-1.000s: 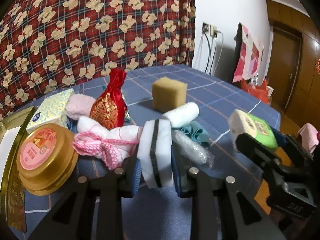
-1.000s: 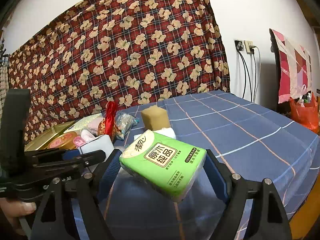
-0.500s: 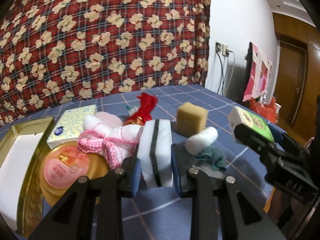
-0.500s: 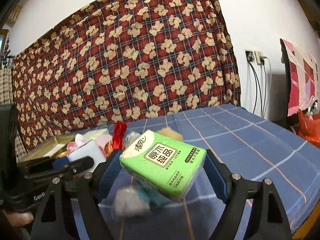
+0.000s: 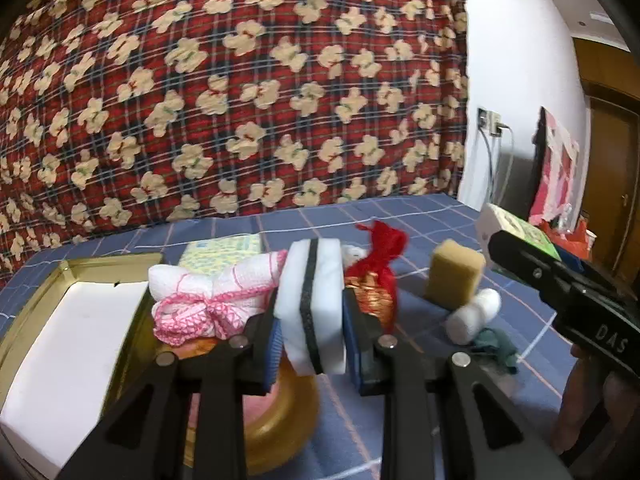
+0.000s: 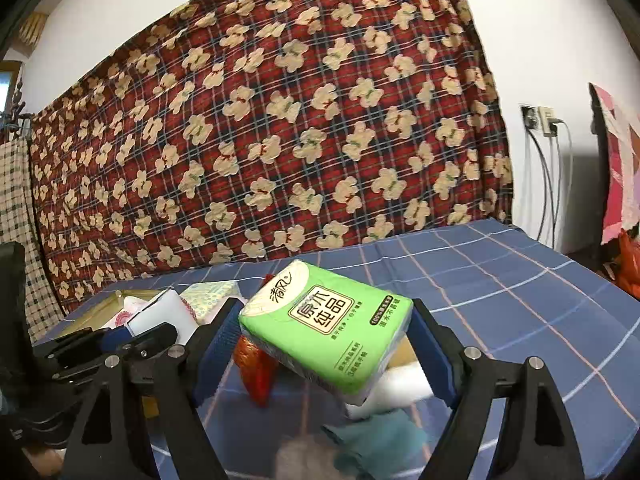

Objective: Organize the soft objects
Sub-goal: 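Lift the sponge with the left tool and carry it toward the gold tray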

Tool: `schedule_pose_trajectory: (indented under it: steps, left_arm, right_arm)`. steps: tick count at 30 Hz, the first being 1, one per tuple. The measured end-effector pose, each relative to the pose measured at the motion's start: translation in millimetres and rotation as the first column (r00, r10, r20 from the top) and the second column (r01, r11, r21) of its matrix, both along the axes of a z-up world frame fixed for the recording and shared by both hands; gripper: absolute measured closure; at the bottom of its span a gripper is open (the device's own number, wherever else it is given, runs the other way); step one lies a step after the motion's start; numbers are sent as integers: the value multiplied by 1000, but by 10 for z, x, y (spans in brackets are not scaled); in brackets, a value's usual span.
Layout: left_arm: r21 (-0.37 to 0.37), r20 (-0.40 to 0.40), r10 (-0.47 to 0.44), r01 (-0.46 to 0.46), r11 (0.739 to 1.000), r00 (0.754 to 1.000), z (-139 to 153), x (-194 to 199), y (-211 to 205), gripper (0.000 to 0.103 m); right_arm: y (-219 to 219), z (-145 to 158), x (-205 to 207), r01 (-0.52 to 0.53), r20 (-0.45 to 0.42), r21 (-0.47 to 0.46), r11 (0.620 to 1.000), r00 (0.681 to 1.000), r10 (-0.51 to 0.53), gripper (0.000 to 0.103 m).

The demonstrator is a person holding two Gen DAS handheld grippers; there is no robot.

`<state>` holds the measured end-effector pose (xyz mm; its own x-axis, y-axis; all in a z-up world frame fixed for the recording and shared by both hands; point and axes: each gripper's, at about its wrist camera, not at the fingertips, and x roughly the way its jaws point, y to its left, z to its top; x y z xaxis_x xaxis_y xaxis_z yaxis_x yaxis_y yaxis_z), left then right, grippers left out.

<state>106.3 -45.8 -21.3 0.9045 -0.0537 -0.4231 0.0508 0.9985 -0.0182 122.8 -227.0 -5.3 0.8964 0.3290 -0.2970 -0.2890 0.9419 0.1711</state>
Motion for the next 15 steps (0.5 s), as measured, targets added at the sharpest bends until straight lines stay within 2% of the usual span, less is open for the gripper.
schedule_pose_trajectory:
  steps: [7, 15]
  left_arm:
    - [-16, 5, 80, -80, 997, 997, -39, 121, 295, 77]
    - [-32, 25, 110, -109, 994, 994, -41, 140, 435, 77]
  right_arm:
    - [284, -3, 144, -25, 3, -9, 1000, 1000, 25, 20]
    - [593, -53, 371, -19, -8, -32, 999, 1000, 19, 20]
